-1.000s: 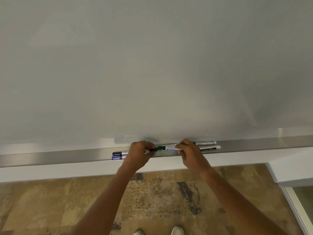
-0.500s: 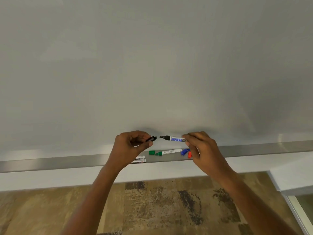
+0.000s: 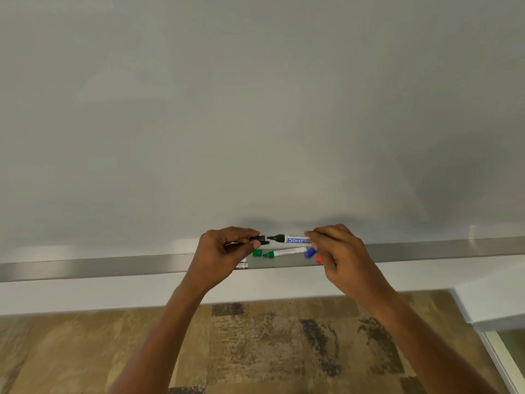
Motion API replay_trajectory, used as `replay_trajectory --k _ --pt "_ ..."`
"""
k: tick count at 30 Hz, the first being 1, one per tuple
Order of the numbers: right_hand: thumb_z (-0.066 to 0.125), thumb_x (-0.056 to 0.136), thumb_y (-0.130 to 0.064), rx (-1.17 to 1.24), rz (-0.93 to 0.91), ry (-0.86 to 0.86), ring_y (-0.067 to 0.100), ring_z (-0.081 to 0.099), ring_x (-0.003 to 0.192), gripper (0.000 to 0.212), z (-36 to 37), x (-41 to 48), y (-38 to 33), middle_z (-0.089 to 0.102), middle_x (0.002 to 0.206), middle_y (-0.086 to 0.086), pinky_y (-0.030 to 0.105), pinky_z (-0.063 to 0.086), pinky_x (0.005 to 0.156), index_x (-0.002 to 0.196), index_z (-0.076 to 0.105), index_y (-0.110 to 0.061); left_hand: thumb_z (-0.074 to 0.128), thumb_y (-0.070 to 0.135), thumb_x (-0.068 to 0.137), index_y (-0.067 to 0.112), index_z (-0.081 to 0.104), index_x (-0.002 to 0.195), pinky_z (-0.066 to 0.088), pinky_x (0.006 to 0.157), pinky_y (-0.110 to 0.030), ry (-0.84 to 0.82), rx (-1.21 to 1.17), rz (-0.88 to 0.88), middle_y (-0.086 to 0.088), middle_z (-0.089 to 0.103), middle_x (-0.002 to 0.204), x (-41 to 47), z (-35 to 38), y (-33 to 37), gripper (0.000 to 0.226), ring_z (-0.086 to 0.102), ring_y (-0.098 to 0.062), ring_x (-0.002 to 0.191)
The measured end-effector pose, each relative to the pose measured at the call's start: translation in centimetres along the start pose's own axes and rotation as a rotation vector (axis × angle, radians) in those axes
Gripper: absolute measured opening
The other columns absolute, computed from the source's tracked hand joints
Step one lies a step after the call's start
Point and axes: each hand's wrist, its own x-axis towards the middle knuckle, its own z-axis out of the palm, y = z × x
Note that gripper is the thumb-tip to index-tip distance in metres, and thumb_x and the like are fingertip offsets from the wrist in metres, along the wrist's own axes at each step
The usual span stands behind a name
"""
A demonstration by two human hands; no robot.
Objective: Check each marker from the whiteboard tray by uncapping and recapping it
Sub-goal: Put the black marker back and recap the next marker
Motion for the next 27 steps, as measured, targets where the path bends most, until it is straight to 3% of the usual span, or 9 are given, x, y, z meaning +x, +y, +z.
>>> replay_trajectory --k 7,13,18,22,27 --pt "0.062 0.09 0.001 0.013 -0.008 -0.028 0.018 0.058 0.099 0.035 0.0 0.1 -0.5 0.067 0.109 0.005 0.037 0.06 0.078 0.123 0.066 -0.007 0.079 0.009 0.086 0.016 0.082 0.103 0.058 0.083 -0.02 -0.01 -0.046 -0.04 0.004 0.082 0.098 -0.4 0.3 -0.1 0.019 0.077 -0.013 0.095" --pt "0.062 0.091 -0.002 0.023 -0.027 -0.038 0.01 0.053 0.106 0.037 0.1 -0.3 -0.4 0.064 0.112 -0.001 0.029 0.056 0.085 0.126 0.064 -0.012 0.079 0.013 0.086 0.018 0.082 0.104 0.061 0.078 -0.025 -0.033 -0.158 -0.106 -0.001 0.082 0.096 -0.7 0.8 0.4 0.019 0.077 -0.015 0.096" --pt "0.055 0.098 -0.015 0.098 0.003 -0.036 0.007 0.055 0.106 0.028 0.6 -0.2 -0.4 0.057 0.116 -0.011 0.024 0.053 0.087 0.125 0.06 -0.02 0.086 0.023 0.07 0.016 0.082 0.097 0.06 0.073 -0.023 0.058 -0.455 -0.208 -0.012 0.082 0.091 -0.9 2.0 0.9 0.027 0.077 -0.019 0.081" --pt "0.049 0.101 -0.031 0.121 0.031 -0.054 0.004 0.052 0.101 0.025 1.2 0.0 -0.9 0.058 0.107 -0.015 0.021 0.048 0.08 0.125 0.056 -0.027 0.087 0.028 0.065 0.01 0.083 0.092 0.06 0.069 -0.021 0.123 -0.613 -0.28 -0.012 0.081 0.086 -1.2 3.6 0.6 0.032 0.076 -0.015 0.075" --pt "0.054 0.1 -0.019 0.063 0.016 -0.039 0.014 0.053 0.089 0.022 1.3 0.4 -1.1 0.064 0.094 -0.004 0.032 0.05 0.073 0.12 0.062 -0.017 0.084 0.027 0.073 0.007 0.083 0.092 0.061 0.069 -0.023 0.158 -0.574 -0.299 -0.015 0.08 0.086 -1.4 4.1 0.3 0.027 0.076 -0.017 0.074"
